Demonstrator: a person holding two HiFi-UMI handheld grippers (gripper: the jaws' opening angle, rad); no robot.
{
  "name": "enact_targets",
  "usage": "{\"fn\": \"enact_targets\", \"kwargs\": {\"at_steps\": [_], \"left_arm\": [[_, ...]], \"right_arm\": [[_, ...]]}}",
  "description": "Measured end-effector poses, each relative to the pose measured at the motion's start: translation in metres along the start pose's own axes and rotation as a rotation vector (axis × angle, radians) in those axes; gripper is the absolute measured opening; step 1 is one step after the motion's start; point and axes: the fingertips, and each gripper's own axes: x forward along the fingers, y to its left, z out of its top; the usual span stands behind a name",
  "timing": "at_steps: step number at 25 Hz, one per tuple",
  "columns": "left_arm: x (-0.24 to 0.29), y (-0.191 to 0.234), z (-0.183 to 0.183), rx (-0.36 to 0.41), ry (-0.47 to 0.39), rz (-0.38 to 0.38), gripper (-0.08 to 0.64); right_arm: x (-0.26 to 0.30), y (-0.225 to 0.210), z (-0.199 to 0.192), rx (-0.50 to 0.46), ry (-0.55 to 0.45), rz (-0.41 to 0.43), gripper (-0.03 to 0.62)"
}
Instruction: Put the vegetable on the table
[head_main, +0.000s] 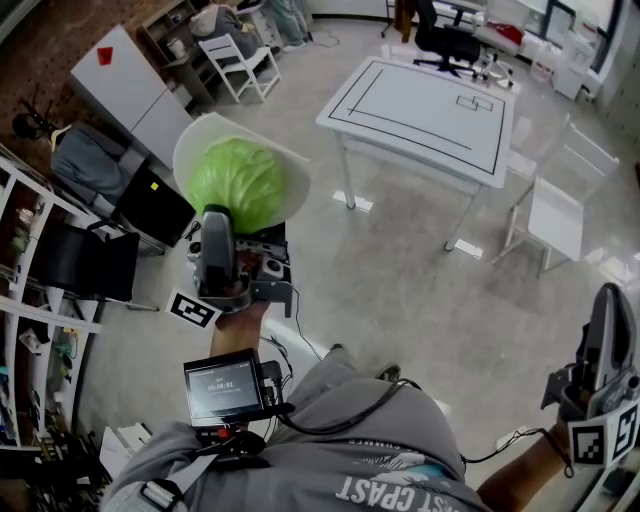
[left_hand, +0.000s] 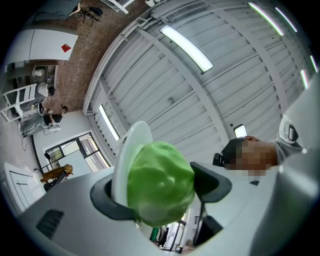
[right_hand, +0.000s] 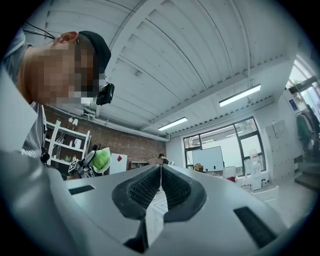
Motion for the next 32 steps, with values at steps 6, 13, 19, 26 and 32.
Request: {"fn": "enact_targets", "kwargs": {"at_steps": [6,13,19,26,32], "left_arm": [[0.014,0.029,0.002,-0.014,0.005,-0.009,0.35],[0.031,0.095,0.019,-0.067,0.029,-0.016,0.35],[0.035,0.138,0.037,-0.087,0.039,-0.069,0.35],[0.04,0.185,0.056,-0.126,0.052,-0.1,0.35],[0.035,0.217,0.052,-0.134,0.07,-0.091,0.35]], "right_arm": [[0.026,-0.009,-0.004,0.005,0.004,-0.018,0.006],[0.067,-0.006,-0.008,0.024,0.009,-0.087,0.006],[0.102,0.015,-0.016,-0.009,-0.003,-0.132,0.006],[0.14,0.039,-0.015,-0.054,-0.002,-0.181,0.006],[0.164,0.036,-0.033,-0.036,0.001,-0.187,0.006]]}}
